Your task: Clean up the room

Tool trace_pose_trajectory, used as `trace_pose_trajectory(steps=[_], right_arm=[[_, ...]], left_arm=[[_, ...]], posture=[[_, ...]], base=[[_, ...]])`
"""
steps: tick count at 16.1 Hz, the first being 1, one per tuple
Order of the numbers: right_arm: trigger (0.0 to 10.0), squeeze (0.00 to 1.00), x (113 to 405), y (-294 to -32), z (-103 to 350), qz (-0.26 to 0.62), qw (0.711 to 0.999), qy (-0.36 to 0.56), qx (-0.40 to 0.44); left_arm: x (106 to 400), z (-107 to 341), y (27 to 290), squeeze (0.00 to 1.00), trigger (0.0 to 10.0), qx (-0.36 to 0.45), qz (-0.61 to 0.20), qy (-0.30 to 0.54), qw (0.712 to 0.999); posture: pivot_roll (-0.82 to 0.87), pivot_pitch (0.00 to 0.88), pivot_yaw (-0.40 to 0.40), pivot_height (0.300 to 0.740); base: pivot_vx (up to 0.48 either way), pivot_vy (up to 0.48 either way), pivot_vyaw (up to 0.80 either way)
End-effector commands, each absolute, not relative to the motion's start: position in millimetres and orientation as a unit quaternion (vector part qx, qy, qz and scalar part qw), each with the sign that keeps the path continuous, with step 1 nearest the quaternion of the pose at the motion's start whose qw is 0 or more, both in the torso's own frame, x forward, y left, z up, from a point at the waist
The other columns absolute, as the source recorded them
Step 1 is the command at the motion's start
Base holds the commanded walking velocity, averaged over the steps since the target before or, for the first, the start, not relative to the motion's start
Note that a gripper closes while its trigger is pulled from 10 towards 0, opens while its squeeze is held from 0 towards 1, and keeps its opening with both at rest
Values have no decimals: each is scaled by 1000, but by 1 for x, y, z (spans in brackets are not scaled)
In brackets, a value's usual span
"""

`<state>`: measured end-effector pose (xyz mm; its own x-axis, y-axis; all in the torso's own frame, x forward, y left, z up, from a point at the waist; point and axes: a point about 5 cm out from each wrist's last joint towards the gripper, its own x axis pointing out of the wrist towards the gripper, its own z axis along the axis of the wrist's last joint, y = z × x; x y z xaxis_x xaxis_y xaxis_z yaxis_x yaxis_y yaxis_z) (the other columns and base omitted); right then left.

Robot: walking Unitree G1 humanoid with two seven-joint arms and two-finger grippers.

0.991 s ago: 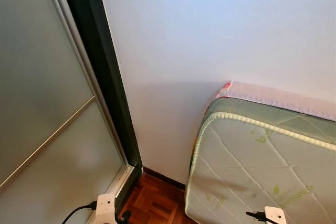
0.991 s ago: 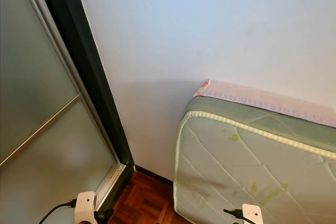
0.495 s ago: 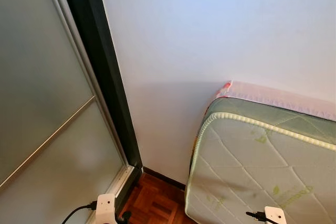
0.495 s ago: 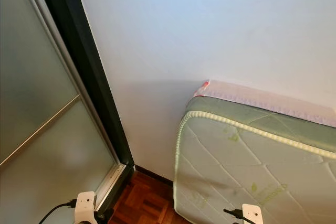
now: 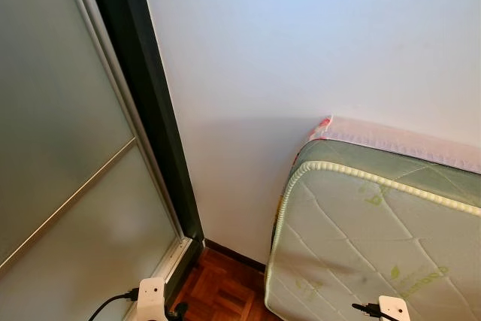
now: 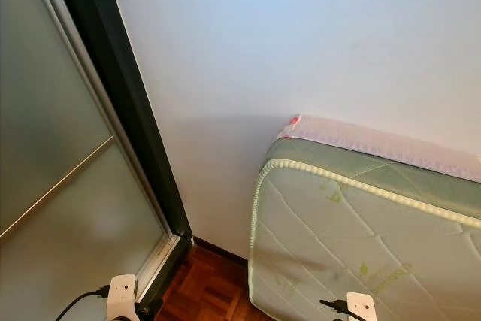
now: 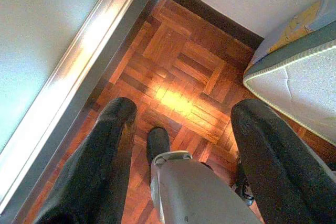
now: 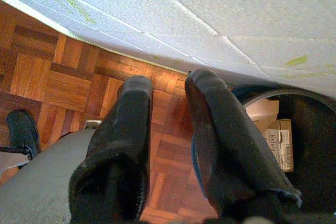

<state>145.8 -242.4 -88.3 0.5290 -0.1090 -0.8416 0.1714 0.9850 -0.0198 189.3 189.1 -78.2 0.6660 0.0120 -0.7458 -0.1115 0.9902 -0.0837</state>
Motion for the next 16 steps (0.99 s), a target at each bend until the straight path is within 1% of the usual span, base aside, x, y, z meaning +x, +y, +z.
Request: trace_pose_trajectory(steps=[1,3,16], right_arm=[[10000,0,128,-203,-103,-32,850,523,53],[10000,0,128,-203,-103,-32,850,524,54],[10000,0,132,-203,-102,-36,852,519,62]], left_arm=[[-19,-104,273,0,10000,-3,99,627,773],[-19,-104,273,0,10000,0,96,628,773],[-18,-104,274,0,10000,-2,95,627,773]], posture=[[125,0,-32,740],[132,0,-36,740],[133,0,-40,740]], base=[[0,0,0],[0,0,0],[-262,0,0]])
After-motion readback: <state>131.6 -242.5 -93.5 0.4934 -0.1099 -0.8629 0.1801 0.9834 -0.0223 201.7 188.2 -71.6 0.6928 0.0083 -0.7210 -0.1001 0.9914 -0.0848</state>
